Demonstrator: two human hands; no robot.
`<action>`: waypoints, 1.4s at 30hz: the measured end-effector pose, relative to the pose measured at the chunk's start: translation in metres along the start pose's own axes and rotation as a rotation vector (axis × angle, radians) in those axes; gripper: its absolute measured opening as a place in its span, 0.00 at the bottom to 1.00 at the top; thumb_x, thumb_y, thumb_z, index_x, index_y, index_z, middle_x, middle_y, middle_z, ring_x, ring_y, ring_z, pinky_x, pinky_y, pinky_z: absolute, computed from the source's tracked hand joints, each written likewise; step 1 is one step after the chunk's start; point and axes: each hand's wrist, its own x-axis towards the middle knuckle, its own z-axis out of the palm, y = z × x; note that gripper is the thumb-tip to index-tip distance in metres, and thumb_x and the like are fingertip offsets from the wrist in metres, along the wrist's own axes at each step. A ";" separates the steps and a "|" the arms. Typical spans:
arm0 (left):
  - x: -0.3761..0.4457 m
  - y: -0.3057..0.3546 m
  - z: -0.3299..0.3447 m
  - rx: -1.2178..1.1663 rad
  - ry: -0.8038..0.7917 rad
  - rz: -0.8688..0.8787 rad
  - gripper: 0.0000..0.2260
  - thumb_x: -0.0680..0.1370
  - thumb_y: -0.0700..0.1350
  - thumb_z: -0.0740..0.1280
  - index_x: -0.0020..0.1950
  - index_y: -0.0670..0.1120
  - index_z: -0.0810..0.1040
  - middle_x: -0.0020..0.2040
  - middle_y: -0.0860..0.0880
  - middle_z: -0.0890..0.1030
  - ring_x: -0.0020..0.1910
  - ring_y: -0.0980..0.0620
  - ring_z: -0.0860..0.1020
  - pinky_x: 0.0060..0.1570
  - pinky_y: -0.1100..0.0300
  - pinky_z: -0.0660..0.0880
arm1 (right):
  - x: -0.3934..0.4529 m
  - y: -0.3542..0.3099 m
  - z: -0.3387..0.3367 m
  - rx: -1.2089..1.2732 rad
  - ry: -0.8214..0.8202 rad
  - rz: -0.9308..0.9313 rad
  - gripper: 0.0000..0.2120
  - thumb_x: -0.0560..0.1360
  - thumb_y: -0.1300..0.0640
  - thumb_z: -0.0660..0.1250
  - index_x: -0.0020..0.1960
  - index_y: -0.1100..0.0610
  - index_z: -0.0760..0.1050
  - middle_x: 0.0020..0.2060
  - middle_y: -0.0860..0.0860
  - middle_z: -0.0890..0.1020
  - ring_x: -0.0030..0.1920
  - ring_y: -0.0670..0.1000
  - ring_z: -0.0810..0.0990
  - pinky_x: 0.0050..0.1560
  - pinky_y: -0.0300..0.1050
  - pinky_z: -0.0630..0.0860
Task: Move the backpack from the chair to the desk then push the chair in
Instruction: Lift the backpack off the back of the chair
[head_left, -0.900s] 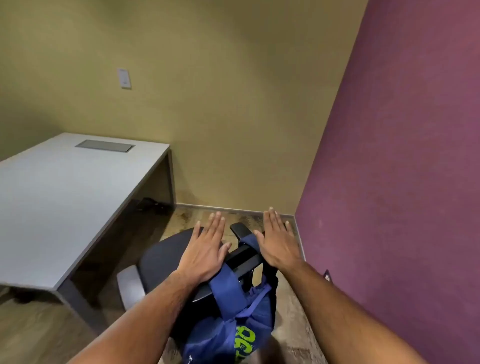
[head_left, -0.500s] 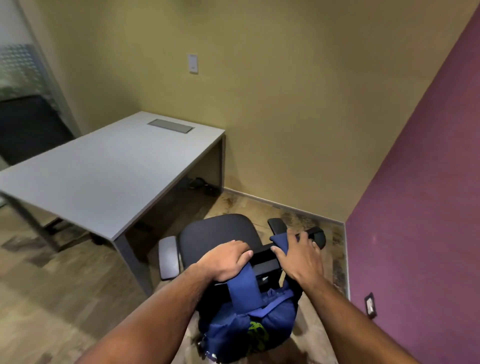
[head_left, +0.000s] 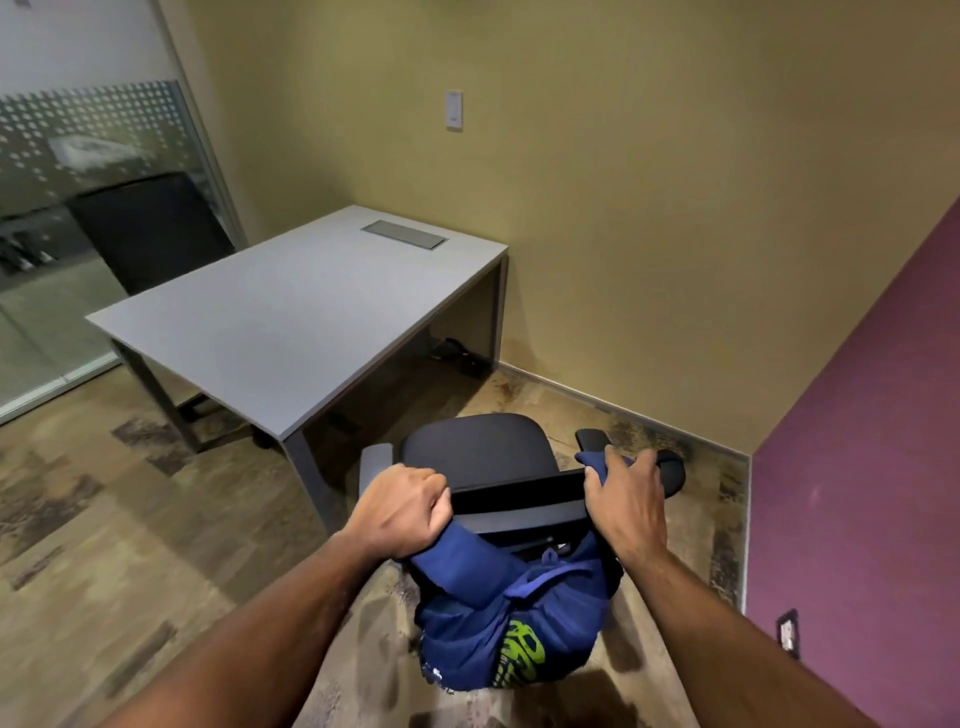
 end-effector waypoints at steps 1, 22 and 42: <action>-0.009 0.001 0.001 0.011 0.015 -0.016 0.14 0.78 0.50 0.60 0.33 0.48 0.70 0.30 0.50 0.75 0.29 0.47 0.74 0.34 0.53 0.67 | -0.001 0.000 -0.001 0.027 0.014 0.009 0.24 0.79 0.48 0.66 0.71 0.59 0.74 0.57 0.62 0.71 0.55 0.65 0.75 0.57 0.56 0.77; -0.024 0.098 0.003 -0.224 0.027 0.268 0.15 0.83 0.52 0.54 0.41 0.47 0.72 0.38 0.47 0.78 0.36 0.43 0.78 0.35 0.51 0.70 | -0.045 0.005 -0.139 -0.068 0.543 0.041 0.21 0.81 0.54 0.65 0.73 0.60 0.72 0.61 0.65 0.68 0.53 0.65 0.76 0.52 0.56 0.81; 0.001 0.230 0.006 -0.399 -0.230 0.297 0.07 0.77 0.42 0.63 0.55 0.44 0.74 0.50 0.40 0.83 0.51 0.35 0.80 0.45 0.46 0.73 | -0.119 0.053 -0.235 -0.118 0.395 0.371 0.19 0.83 0.47 0.59 0.65 0.57 0.78 0.60 0.61 0.68 0.54 0.67 0.77 0.56 0.58 0.77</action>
